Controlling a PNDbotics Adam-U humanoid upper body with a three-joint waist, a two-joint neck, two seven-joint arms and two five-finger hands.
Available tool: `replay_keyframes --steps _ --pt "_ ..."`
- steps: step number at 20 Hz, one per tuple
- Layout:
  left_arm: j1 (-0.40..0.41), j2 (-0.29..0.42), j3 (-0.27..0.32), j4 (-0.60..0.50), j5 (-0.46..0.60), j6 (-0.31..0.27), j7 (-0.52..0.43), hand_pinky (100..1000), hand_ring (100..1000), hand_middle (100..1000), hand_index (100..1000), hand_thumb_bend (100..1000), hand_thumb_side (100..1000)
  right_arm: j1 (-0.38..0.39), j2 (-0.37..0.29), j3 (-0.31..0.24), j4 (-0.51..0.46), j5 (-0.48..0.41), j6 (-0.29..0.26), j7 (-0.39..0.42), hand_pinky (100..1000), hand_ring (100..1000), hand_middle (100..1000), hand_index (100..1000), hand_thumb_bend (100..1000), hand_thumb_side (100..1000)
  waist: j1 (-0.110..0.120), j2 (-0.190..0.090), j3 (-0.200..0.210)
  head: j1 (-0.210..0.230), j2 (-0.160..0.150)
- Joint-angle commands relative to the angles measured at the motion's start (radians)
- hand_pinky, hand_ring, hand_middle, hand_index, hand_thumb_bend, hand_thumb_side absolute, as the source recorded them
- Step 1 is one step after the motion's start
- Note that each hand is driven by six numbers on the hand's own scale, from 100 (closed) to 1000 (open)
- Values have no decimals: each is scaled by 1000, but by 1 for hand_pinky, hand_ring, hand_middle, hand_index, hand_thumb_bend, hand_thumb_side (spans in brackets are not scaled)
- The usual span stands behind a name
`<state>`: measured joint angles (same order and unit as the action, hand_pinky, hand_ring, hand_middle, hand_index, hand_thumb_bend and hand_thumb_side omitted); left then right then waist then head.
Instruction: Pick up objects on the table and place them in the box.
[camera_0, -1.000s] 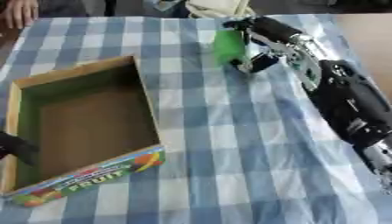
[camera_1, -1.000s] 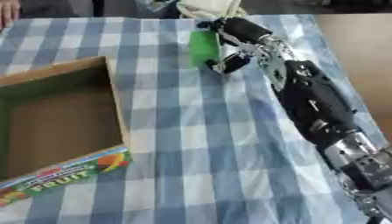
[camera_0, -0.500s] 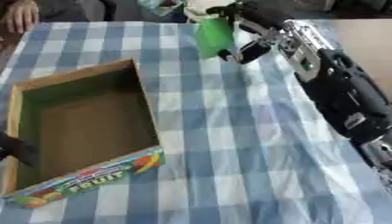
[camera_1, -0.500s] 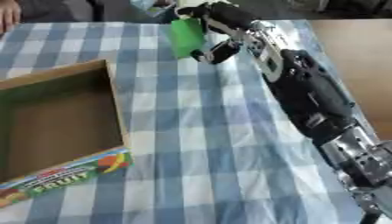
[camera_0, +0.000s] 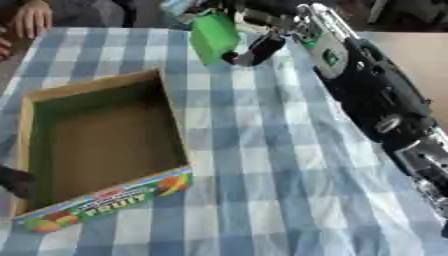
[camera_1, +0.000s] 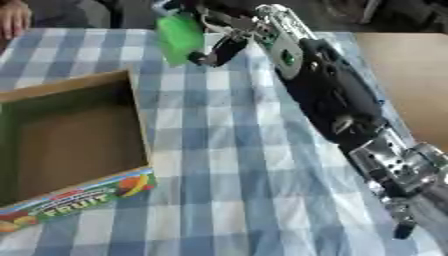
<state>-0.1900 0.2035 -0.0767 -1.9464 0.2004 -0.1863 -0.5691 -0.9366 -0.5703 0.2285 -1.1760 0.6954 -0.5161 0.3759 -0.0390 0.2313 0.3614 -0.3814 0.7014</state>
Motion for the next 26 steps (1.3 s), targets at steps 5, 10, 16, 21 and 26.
replay_keyframes --steps 5,10,16,21,26 --pt "-35 22 1 -53 188 -3 -27 687 504 478 675 100 613 -46 82 29 56 77 -31 92 759 587 302 981 116 182 5 -29 31 -40 2" --pt "-49 28 8 -54 275 -2 15 694 507 481 677 100 616 -57 122 42 69 127 -61 117 777 602 311 983 176 207 0 -41 53 -53 9" --pt "-54 32 7 -54 300 6 18 697 509 484 681 100 619 -68 124 50 38 146 -78 118 793 611 317 984 242 184 -12 -54 57 -52 19" --pt "-56 33 7 -54 310 10 20 701 510 485 682 100 618 -80 114 56 4 135 -82 115 801 614 319 984 283 162 -19 -66 64 -54 27" --pt "-60 36 8 -54 330 5 27 658 510 486 687 100 618 -87 119 70 -23 115 -89 128 804 616 319 984 286 172 -23 -76 75 -62 35"
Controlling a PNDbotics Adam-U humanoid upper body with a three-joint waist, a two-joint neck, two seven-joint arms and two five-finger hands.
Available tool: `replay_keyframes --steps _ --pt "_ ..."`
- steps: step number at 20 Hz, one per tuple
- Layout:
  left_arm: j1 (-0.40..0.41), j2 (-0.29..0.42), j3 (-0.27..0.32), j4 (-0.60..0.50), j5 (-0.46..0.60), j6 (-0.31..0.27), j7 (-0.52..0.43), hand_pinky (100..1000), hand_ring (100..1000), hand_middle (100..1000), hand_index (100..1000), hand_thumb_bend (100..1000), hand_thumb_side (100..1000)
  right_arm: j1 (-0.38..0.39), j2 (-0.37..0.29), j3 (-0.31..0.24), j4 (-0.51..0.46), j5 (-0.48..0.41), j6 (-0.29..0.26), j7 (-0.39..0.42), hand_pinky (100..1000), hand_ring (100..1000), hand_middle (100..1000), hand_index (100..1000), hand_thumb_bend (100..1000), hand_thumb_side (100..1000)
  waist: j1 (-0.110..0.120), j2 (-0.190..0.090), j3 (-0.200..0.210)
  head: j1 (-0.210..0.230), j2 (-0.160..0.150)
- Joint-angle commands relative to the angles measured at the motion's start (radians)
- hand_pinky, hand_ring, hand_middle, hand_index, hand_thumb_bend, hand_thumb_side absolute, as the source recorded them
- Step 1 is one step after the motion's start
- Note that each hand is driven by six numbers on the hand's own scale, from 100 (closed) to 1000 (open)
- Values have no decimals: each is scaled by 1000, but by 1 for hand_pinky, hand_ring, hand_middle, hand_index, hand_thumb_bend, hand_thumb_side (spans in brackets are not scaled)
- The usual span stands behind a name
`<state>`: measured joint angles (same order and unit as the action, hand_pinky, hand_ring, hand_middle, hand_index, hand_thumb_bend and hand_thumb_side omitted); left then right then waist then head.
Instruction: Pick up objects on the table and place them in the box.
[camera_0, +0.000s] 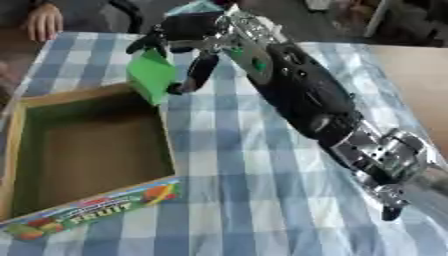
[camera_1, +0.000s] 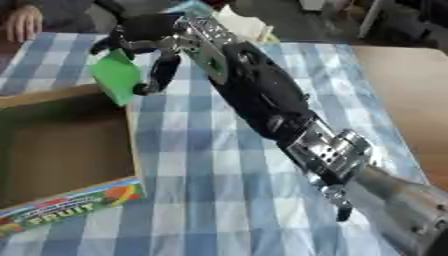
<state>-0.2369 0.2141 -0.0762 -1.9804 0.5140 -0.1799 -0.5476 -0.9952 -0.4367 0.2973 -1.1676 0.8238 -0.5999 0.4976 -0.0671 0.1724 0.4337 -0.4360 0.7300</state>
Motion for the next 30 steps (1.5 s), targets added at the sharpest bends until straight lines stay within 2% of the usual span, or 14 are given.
replay_keyframes --steps 1,7,8,9,14,15,17,20,22,23,25,30 --pt "-14 25 7 -20 20 -3 7 656 511 486 687 100 617 -27 -9 5 -34 -18 -7 11 803 616 319 984 280 175 5 -18 6 -10 8" --pt "-20 24 9 -20 29 -12 6 690 515 490 694 100 617 -7 37 23 -26 -25 -17 40 793 613 315 984 198 227 7 -17 15 -20 13" --pt "-20 24 10 -20 28 -11 9 690 516 490 694 100 612 -2 46 24 -23 -21 -18 42 793 614 315 984 281 220 7 -16 14 -21 14" --pt "-20 23 10 -20 26 -10 11 691 516 491 694 100 618 3 55 26 -21 -16 -21 43 794 615 317 985 191 244 7 -14 12 -22 15" --pt "-21 20 8 -20 12 -3 12 692 517 493 698 100 619 29 87 35 -24 29 -37 39 808 634 355 995 212 325 6 -8 6 -16 15" --pt "-20 19 8 -20 8 -2 12 693 518 493 699 100 619 32 91 38 -27 41 -42 35 820 655 395 1000 236 353 5 -7 4 -13 14" --pt "-20 18 8 -20 -1 3 11 694 519 494 701 100 620 38 95 42 -36 67 -51 23 841 704 533 1000 285 427 6 -5 0 -10 13" --pt "-19 17 7 -20 -14 8 6 696 520 496 705 100 620 46 96 49 -49 113 -70 -3 883 780 776 1000 363 616 5 -2 -6 -7 13" --pt "-18 16 7 -20 -21 10 4 696 521 497 705 100 620 50 96 52 -53 142 -82 -24 902 808 859 1000 404 707 5 -1 -9 -6 13" --pt "-17 15 7 -20 -23 11 3 696 521 497 706 100 621 51 95 53 -55 155 -87 -34 926 840 940 1000 448 794 6 0 -10 -5 13" --pt "-17 15 7 -20 -27 12 2 697 521 497 707 100 621 51 92 54 -61 180 -95 -53 941 858 994 1000 462 831 7 1 -13 -4 13" --pt "-15 14 7 -20 -32 11 -1 697 521 497 709 100 620 50 84 52 -65 207 -97 -93 954 880 1000 1000 465 870 10 3 -22 -5 15"
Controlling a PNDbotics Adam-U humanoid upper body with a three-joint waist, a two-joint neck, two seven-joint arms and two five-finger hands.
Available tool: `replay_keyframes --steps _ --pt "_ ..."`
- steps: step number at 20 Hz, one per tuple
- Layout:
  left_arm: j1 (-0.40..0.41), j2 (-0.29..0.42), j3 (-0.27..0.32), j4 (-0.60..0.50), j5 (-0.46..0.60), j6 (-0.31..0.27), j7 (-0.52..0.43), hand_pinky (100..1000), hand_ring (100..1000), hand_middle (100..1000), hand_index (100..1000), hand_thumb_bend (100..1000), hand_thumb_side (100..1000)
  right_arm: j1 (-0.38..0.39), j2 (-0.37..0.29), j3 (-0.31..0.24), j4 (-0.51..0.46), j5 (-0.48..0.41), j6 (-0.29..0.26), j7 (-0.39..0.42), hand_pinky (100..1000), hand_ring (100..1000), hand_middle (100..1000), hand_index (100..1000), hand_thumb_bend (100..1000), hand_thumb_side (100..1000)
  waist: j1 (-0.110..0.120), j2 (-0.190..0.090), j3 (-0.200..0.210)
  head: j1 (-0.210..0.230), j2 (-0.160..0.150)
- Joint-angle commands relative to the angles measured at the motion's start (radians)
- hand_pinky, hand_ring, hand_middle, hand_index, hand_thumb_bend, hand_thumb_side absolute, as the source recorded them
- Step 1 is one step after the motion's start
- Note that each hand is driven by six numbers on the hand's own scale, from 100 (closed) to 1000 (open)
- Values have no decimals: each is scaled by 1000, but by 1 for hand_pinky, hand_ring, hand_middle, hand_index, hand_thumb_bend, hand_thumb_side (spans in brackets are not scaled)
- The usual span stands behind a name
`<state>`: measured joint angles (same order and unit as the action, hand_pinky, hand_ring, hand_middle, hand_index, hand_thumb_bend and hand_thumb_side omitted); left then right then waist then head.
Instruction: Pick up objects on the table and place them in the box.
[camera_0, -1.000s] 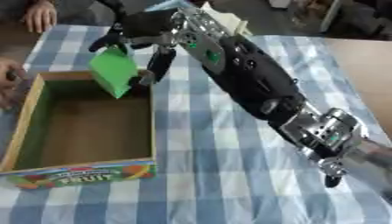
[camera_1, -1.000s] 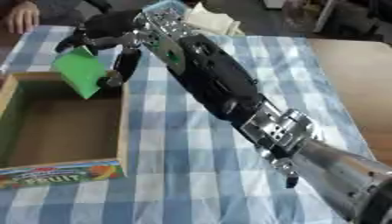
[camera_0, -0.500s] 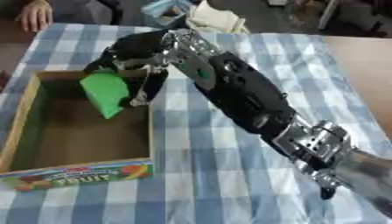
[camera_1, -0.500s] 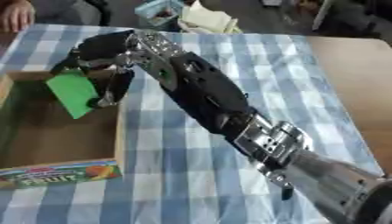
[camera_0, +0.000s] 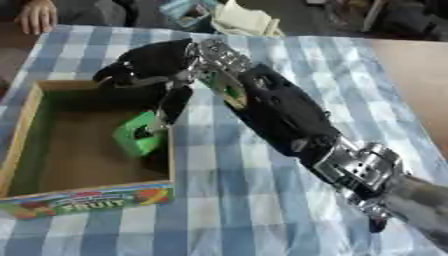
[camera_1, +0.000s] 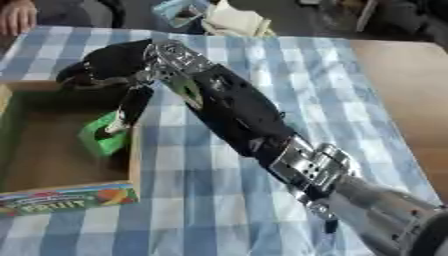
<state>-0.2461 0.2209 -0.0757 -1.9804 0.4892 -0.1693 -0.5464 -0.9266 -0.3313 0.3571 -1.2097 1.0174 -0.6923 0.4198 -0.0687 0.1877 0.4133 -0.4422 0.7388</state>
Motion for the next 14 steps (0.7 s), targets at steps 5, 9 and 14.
replay_keyframes --steps 5,9,14 --pt "-6 8 7 -20 -7 -1 -4 697 521 497 710 100 619 -20 -32 -8 -32 19 -2 -43 956 884 1000 1000 470 867 14 -11 -8 2 5" --pt "-5 8 7 -20 1 -4 -3 696 520 497 709 100 620 -30 -60 -20 -40 -11 7 -70 944 875 1000 1000 452 811 16 -13 -14 3 7" --pt "-1 12 7 -20 23 -9 -8 696 520 497 708 100 621 -44 -124 -54 -40 -160 37 -90 892 838 1000 1000 281 694 17 -18 -25 9 5"
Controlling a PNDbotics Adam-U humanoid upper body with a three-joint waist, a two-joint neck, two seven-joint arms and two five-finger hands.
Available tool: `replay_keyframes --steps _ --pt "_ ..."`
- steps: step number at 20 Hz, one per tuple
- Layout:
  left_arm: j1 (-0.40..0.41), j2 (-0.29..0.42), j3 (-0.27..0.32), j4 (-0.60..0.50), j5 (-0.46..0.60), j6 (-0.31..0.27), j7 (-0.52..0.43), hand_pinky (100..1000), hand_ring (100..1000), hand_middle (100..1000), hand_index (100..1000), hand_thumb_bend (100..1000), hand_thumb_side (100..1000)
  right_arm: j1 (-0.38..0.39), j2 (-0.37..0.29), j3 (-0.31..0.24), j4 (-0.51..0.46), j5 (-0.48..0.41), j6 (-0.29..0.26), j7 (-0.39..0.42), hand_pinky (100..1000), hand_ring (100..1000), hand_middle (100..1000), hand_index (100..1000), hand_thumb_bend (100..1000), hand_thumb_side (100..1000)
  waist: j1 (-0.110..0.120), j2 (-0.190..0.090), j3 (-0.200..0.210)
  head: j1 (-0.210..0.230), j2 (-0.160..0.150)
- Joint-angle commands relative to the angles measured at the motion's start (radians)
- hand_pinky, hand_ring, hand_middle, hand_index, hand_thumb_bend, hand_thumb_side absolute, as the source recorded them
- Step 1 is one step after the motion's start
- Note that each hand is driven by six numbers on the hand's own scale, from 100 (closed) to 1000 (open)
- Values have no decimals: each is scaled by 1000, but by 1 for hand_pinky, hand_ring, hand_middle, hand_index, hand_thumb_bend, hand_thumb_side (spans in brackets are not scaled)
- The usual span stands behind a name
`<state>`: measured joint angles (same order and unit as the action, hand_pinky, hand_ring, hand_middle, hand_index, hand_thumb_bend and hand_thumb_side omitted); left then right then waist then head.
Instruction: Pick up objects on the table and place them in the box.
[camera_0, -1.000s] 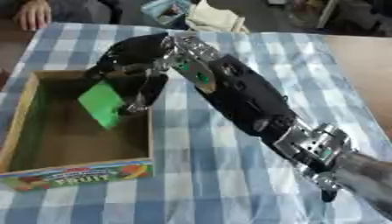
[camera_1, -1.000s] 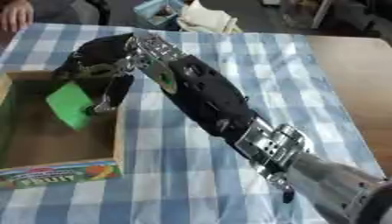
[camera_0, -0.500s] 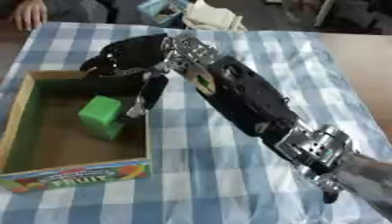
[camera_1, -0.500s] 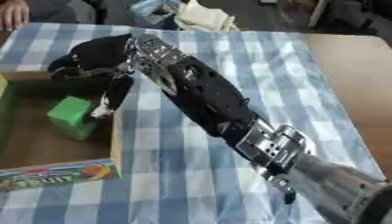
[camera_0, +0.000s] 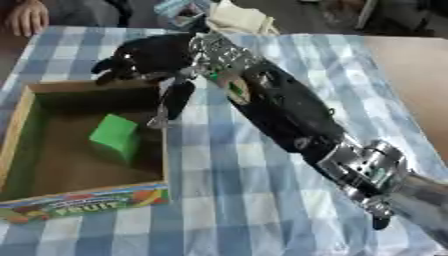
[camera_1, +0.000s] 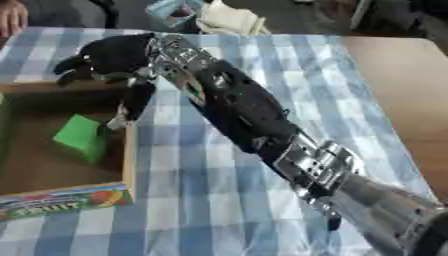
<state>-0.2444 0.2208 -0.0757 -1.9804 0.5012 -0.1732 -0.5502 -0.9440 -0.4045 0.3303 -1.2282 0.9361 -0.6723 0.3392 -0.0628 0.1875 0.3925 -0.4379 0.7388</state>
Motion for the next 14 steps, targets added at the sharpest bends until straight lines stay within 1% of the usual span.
replay_keyframes --steps 1,2,3,6,9,11,14 --pt "-1 13 7 -20 13 -5 -7 696 520 497 708 100 621 -27 -63 -36 -19 -129 27 -6 872 826 994 1000 212 664 11 -19 -7 7 4" --pt "1 14 8 -20 14 -5 -9 697 520 497 707 100 621 -27 -77 -45 -20 -187 40 0 867 822 989 1000 190 658 10 -20 -11 9 3" --pt "3 14 9 -20 14 -4 -10 697 520 496 705 100 621 -26 -89 -52 -24 -247 54 12 840 806 971 1000 103 635 10 -21 -15 12 2" --pt "14 18 16 -20 1 -1 -13 697 520 496 705 100 622 -11 -149 -76 -71 -472 106 50 808 786 946 1000 100 583 10 -24 -42 26 -4" --pt "29 21 26 -20 -19 1 -6 697 519 496 705 100 623 25 -218 -94 -158 -667 165 87 781 770 925 1000 100 579 12 -26 -76 49 -8" --pt "39 22 34 -20 -38 5 4 697 519 495 705 100 623 63 -273 -107 -230 -771 206 97 767 760 910 1000 100 565 13 -27 -102 66 -13" --pt "54 23 46 -19 -73 18 30 697 519 496 705 100 625 143 -347 -134 -336 -913 264 78 731 732 872 1000 100 553 17 -26 -140 94 -19"
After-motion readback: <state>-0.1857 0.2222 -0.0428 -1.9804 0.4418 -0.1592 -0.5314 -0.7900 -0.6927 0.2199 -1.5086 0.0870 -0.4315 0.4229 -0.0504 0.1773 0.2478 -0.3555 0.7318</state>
